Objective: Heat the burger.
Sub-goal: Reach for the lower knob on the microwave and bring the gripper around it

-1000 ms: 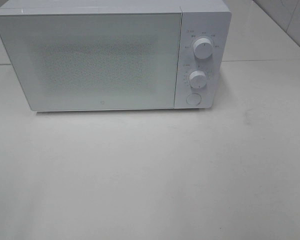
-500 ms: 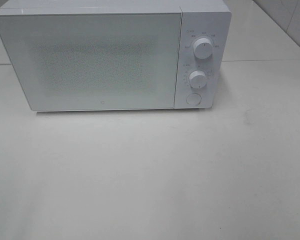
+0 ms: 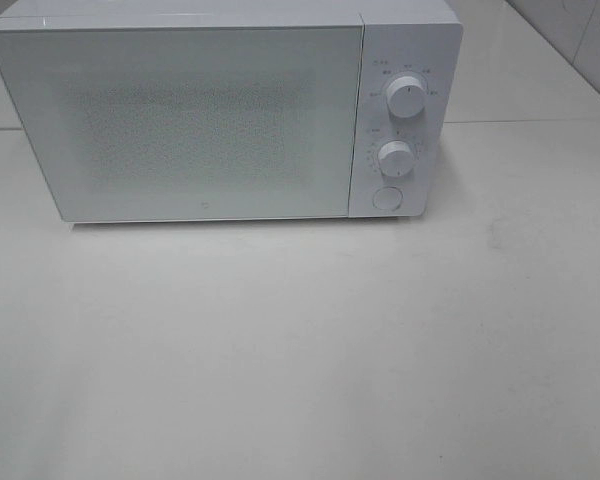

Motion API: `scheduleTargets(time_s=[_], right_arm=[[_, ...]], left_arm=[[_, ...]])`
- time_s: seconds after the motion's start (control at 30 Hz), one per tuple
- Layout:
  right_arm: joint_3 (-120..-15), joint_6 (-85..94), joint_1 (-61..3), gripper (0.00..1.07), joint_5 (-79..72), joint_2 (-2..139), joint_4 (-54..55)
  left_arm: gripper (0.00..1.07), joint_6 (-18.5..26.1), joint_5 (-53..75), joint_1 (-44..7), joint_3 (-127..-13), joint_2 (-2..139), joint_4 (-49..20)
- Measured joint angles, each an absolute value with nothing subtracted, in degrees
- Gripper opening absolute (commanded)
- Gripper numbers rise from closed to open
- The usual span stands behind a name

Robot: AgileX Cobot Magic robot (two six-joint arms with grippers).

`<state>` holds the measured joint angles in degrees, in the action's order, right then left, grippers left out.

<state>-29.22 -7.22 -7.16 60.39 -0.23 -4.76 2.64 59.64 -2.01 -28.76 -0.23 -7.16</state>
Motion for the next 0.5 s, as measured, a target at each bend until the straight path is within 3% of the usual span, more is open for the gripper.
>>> scheduleTargets(time_s=[0.5], right_arm=[[-30.42,-7.22,-7.16,0.74,48.47,10.83,-4.76]], left_arm=[[1.0,2.64,59.64,-2.01,-28.76,-0.23,-7.16]])
